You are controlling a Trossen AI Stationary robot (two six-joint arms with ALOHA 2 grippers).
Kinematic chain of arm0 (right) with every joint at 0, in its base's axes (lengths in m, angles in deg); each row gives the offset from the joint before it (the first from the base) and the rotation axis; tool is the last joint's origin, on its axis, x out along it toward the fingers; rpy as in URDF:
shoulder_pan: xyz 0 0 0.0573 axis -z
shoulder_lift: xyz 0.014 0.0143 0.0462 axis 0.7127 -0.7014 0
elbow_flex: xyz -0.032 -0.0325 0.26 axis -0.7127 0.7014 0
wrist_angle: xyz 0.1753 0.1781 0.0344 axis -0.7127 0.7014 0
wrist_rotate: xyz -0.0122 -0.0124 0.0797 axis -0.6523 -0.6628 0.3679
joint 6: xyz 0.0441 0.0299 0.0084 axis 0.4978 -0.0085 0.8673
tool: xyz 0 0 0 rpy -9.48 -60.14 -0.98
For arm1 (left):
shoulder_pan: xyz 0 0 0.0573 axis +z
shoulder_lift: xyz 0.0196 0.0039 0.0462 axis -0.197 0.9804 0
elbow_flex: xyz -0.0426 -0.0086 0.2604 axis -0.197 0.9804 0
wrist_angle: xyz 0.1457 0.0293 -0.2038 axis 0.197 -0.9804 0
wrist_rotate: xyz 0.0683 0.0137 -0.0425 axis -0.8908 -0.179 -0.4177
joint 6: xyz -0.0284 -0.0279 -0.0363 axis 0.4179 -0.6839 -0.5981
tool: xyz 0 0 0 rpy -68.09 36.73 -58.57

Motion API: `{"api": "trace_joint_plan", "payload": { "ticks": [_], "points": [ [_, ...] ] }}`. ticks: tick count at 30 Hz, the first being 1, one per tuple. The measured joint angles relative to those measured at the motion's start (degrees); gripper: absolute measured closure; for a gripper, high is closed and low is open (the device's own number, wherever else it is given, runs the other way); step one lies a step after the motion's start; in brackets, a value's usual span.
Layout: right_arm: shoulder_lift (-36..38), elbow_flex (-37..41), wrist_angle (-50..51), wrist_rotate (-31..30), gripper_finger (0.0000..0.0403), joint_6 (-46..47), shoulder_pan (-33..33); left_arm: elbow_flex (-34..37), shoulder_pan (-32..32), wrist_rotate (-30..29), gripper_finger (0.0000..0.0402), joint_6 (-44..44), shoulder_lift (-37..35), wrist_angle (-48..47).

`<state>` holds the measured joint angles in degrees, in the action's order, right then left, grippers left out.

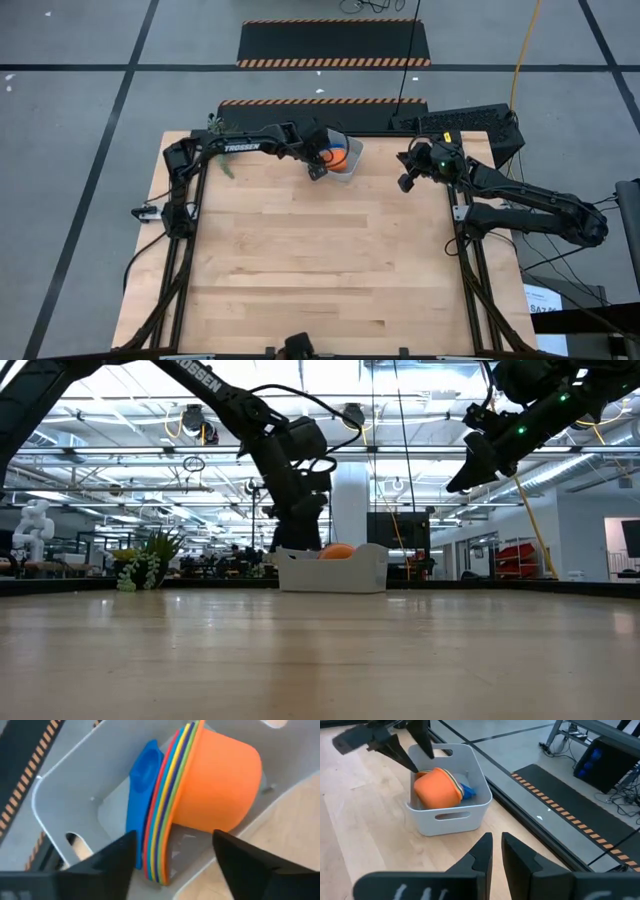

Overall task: Nest measuring cups in basket
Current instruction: Put the stack of measuring cups into the gray bin

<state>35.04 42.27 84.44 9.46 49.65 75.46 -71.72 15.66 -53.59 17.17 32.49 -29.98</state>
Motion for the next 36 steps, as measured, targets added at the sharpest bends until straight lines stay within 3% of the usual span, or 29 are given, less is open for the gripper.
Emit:
{"api": "trace_joint_plan", "payload": {
  "ticks": [3,7,18,30,36],
  "points": [
    [0.0,0.0,0.0,0.0,0.0369,0.0,0.0,0.0,0.1,-1.3,0.01,1.2,0.2,0.5],
    [0.0,0.0,-0.1,0.0,0.0369,0.0,0.0,0.0,1.0,-1.4,0.0078,3.5,0.3,-0.1],
    [0.0,0.0,-0.8,0.0,0.0369,0.2,0.0,0.0,1.8,-1.4,0.0129,10.3,0.3,0.7],
    [0.0,0.0,-2.3,1.5,0.0369,1.1,0.0,0.0,1.9,-1.1,0.0131,9.1,3.5,1.0],
    [0.0,0.0,-2.4,1.6,0.0369,1.2,-0.1,-0.1,1.8,-3.8,0.0131,9.7,4.8,2.6]
  ]
}}
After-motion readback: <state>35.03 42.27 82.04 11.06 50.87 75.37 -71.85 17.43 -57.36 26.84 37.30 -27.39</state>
